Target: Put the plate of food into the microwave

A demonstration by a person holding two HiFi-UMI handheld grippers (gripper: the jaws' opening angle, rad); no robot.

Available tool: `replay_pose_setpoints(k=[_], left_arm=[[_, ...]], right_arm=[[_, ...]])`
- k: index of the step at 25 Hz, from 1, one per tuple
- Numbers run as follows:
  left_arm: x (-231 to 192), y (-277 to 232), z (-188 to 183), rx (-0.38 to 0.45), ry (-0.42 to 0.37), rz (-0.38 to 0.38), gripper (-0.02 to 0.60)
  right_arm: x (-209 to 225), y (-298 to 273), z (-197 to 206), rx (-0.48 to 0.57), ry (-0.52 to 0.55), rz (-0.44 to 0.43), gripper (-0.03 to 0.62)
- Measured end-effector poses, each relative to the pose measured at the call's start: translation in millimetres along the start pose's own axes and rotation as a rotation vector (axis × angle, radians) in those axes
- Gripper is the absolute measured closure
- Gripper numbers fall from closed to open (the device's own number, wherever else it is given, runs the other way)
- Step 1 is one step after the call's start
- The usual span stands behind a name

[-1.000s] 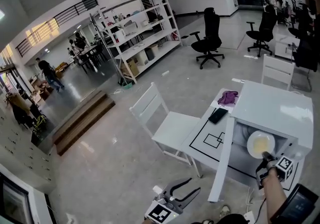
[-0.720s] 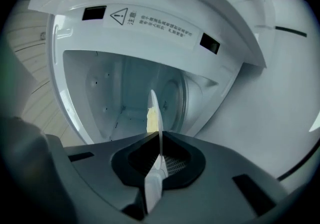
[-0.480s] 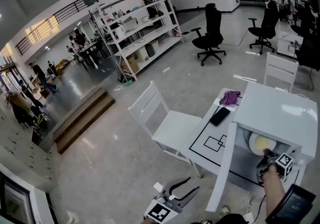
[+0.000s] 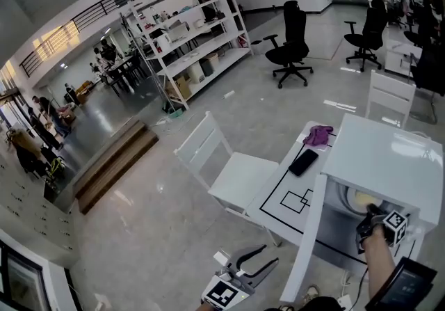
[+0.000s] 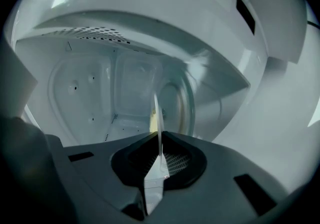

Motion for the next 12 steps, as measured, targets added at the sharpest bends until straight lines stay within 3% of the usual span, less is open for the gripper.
replay_pose_setpoints(k=[5, 12], left_arm=[[-6.0, -14.0, 1.6, -0.036, -0.004, 0.015, 0.393], [-11.4, -28.1, 5.1, -0.024, -0.004, 0.015, 0.393]], right_arm=[[1.4, -4.3, -1.3, 0.009, -0.007, 0.01, 0.579], [-1.4, -12.1, 0.3, 0.007, 0.015, 0.005, 0.579]])
Point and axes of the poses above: the fingertips, and each gripper's own axes: y backward along the fingers, x to its right, z out of its underside, the point moved 2 cm from there along y, backward along the fingers, and after that the axes turned 15 degrees about x, right-handed, at the moved point
